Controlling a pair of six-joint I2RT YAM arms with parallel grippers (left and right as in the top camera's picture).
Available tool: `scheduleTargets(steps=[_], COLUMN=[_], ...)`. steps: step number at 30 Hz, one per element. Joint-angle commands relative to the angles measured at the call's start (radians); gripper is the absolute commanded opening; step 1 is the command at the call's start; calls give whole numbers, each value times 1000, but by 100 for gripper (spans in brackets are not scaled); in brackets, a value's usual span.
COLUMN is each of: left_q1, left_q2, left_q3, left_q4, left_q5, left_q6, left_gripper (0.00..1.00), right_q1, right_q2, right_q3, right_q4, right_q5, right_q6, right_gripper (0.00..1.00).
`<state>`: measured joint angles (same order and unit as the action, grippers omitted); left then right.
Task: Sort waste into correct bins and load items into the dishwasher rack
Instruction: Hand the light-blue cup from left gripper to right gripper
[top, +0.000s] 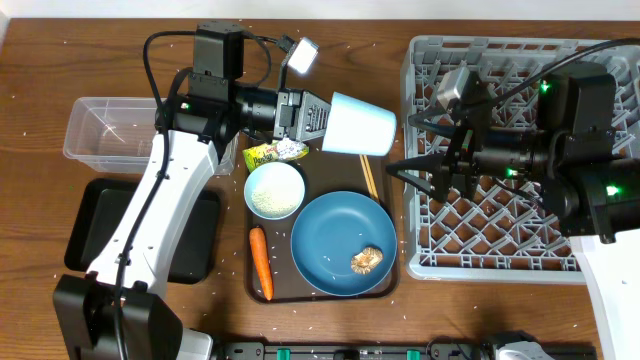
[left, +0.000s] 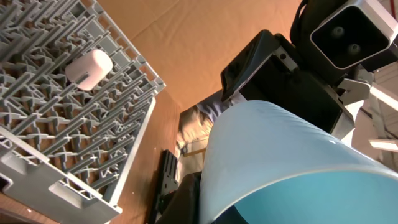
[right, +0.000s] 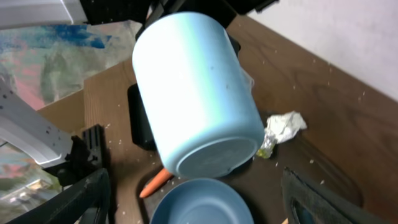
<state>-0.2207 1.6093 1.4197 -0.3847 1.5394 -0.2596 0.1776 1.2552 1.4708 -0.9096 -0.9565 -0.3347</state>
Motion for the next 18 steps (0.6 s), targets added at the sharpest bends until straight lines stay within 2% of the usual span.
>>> scheduleTargets(steps=[1,14,18], left_q1=[-1,-27,-27], left_q2=[-17,-36,-36], left_q3=[6,6,6], left_q4=[5,6,6], left_q5=[33,33,33], left_q6=[-12,-13,-13], left_gripper=[6,6,6], right_q1=[7,66,67], right_q2=[25,128,127], right_q3=[6,6,6], right_q4=[24,110,132], right_q5=[-35,-148,-186], right_q6=[-40,-68,-72], right_gripper=[81,80,75])
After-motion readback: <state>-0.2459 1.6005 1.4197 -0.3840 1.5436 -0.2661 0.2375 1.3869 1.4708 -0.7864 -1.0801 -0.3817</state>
